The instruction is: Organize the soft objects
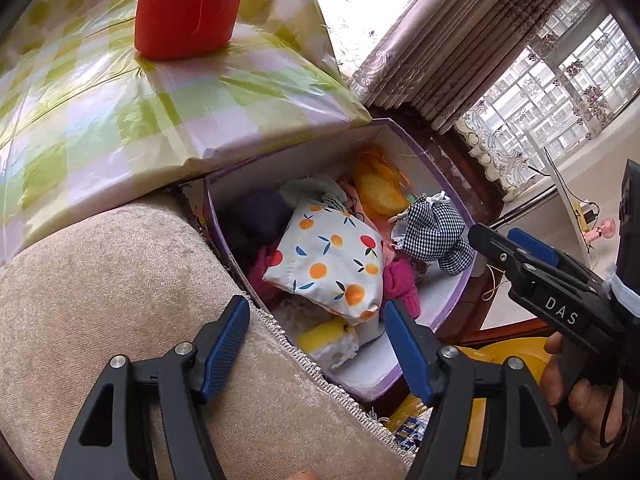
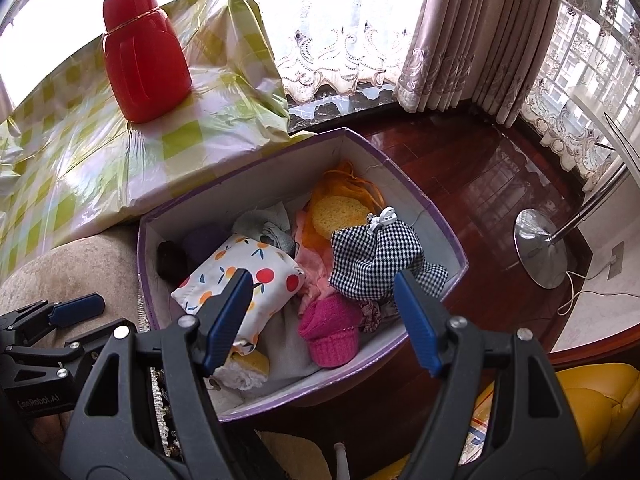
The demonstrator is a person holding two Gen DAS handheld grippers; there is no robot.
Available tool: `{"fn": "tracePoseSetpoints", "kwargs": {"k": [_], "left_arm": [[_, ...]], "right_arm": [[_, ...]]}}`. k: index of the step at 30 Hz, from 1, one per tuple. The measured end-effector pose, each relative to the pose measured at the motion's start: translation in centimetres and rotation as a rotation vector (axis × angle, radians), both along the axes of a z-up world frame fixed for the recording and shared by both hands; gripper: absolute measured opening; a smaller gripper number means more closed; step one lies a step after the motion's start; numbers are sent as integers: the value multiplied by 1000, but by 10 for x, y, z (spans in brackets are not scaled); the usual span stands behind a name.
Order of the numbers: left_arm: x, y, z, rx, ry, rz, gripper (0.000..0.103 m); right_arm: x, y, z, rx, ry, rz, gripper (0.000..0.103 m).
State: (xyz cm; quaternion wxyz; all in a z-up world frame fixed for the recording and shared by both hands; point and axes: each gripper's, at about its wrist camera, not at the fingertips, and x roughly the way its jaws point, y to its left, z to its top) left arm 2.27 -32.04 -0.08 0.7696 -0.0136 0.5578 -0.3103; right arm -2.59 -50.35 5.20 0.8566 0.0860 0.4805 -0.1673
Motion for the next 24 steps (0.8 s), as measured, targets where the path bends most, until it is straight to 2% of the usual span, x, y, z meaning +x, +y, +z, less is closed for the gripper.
{"fn": "tracePoseSetpoints", "kwargs": {"k": [24], "left_arm": [[0,0,0,-2,2,0,71]], "right_arm": [[0,-3,0,0,-2,-3,76]]}}
